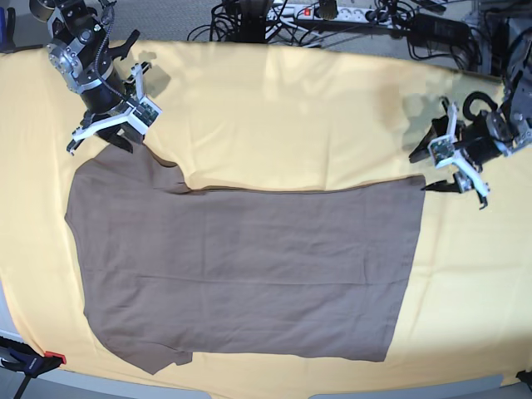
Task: Fold the T-shirt properly
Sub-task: 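Move both grippers down to the shirt's shoulder and hem corners, then grasp the shirt edge with both grippers and pull it taut, then drag the held shirt edge away from the table center with both grippers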
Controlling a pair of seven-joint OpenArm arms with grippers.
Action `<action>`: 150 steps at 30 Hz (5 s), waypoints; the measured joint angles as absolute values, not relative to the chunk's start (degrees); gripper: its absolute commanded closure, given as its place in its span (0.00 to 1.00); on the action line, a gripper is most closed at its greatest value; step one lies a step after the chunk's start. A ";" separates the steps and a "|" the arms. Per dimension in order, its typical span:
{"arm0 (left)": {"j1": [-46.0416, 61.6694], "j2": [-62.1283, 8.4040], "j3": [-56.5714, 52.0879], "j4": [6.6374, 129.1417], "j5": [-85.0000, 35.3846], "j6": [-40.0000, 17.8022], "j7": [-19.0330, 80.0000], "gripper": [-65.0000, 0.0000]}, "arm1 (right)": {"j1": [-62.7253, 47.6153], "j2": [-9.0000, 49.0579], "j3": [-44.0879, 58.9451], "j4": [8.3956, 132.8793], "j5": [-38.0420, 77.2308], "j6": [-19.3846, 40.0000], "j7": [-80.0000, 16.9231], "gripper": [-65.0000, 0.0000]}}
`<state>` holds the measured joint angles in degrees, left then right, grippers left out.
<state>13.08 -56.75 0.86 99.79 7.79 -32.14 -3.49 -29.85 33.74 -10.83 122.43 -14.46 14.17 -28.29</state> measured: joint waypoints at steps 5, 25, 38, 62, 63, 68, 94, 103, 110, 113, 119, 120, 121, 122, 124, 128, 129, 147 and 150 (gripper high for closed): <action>1.45 -57.63 14.50 92.71 11.92 -30.85 -3.40 0.50 | -29.80 33.76 -10.79 121.86 -11.75 14.13 -28.42 0.60; -18.72 -50.35 31.81 80.75 14.92 -27.68 -1.87 1.00 | -22.02 33.78 -10.79 108.73 -9.08 20.25 -27.46 0.49; -20.05 -50.46 31.81 80.66 10.87 -24.99 -0.21 1.00 | -21.10 36.49 -10.79 105.08 -8.58 17.08 -27.44 1.00; -16.29 -66.41 31.86 97.03 -2.07 -40.40 -0.32 1.00 | -31.55 48.56 -11.05 120.07 -1.65 15.79 -41.45 1.00; -15.44 -67.61 31.83 98.70 -2.13 -40.01 -0.36 1.00 | -32.69 48.56 -11.05 120.92 -2.63 15.53 -41.80 1.00; -9.37 -73.84 31.83 104.84 -2.00 -40.47 0.51 1.00 | -40.29 48.60 -11.00 123.26 -6.92 14.24 -44.01 1.00; -0.58 -83.90 31.81 118.15 -1.56 -40.07 1.06 1.00 | -61.84 48.80 -7.18 132.79 -19.03 7.75 -43.09 1.00; -4.93 -76.12 31.81 117.21 -1.89 -34.81 9.52 1.00 | -48.25 48.66 1.65 132.38 -2.72 14.46 -32.73 1.00; -4.91 -68.07 31.81 111.48 3.81 -20.01 14.96 1.00 | -35.94 48.31 1.63 121.93 5.72 19.35 -28.53 1.00; -4.93 -65.34 31.81 108.90 6.79 -16.73 14.98 1.00 | -31.44 48.34 1.65 117.30 9.34 21.56 -27.27 1.00; -4.89 -61.39 31.81 106.65 8.38 -13.47 15.25 1.00 | -24.29 46.24 1.61 111.46 13.76 25.76 -26.72 1.00; -4.86 -60.99 31.81 106.65 9.17 -12.60 15.27 1.00 | -23.24 45.58 1.63 110.54 14.04 26.30 -26.37 1.00; -4.80 -60.75 31.81 106.65 9.72 -11.11 15.68 1.00 | -22.28 44.95 1.56 109.58 14.55 26.87 -26.30 1.00; -4.78 -60.66 31.81 106.65 10.20 -9.96 15.70 1.00 | -21.50 44.31 1.56 108.62 15.27 27.31 -26.26 1.00; -4.80 -60.75 31.81 106.65 10.50 -7.92 16.53 1.00 | -20.23 43.09 1.56 106.98 15.07 27.73 -26.30 1.00; -4.78 -60.80 31.81 106.65 10.39 -5.23 16.97 1.00 | -18.50 41.87 1.54 105.01 15.03 27.22 -26.28 1.00; -4.78 -60.77 31.81 106.65 10.41 -4.71 17.02 1.00 | -18.20 41.69 1.56 104.84 15.03 27.03 -26.30 1.00; -6.72 -61.28 31.81 106.61 10.44 -3.92 18.55 0.51 | -12.69 40.82 1.61 105.91 16.05 24.99 -36.62 0.41; -8.01 -63.24 31.81 106.80 10.44 -6.04 19.14 0.51 | -12.51 41.15 1.83 110.91 19.57 31.03 -42.09 0.41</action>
